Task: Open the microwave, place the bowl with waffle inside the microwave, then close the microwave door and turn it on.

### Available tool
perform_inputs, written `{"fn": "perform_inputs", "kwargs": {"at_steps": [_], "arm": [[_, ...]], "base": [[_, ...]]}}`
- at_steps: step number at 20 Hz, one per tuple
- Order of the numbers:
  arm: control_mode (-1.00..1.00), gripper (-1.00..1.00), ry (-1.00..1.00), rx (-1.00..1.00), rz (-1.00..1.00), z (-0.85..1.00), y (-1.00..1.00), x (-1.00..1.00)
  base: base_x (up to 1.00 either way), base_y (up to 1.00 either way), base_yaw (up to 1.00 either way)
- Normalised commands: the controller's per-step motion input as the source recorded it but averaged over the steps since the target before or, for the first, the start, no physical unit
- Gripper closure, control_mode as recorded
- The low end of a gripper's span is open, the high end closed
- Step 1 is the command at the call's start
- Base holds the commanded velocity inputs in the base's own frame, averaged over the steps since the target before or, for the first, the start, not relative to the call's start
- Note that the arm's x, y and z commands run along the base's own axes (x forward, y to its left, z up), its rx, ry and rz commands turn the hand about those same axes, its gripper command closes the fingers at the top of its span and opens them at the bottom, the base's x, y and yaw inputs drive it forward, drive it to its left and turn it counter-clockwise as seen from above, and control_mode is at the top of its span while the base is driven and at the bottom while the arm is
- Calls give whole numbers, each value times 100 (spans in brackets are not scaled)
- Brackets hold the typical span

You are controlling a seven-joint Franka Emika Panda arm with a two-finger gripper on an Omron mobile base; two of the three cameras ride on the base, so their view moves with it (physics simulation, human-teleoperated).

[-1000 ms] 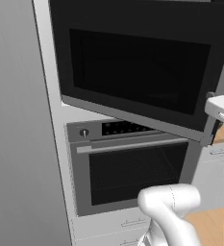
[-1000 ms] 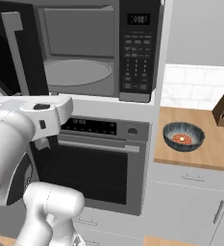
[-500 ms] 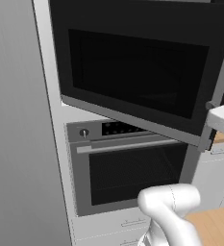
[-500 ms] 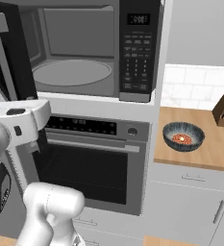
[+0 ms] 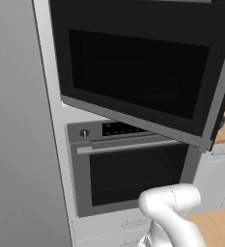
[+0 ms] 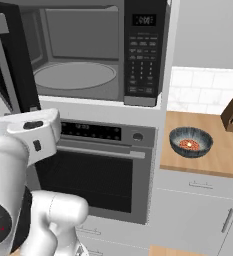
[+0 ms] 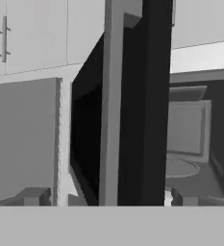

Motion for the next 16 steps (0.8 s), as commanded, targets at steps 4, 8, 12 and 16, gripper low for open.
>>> {"fn": "perform_inputs", "kwargs": {"at_steps": [4,8,12,16], "arm": [[-100,-100,0,0,23,0,-90,0],[-100,-100,0,0,7,0,-39,34],[-100,-100,0,0,0,0,3,63],[-100,-100,0,0,0,-9,4,36]], "base": [[0,0,0],[0,0,0],[0,0,0],[0,0,0]]}}
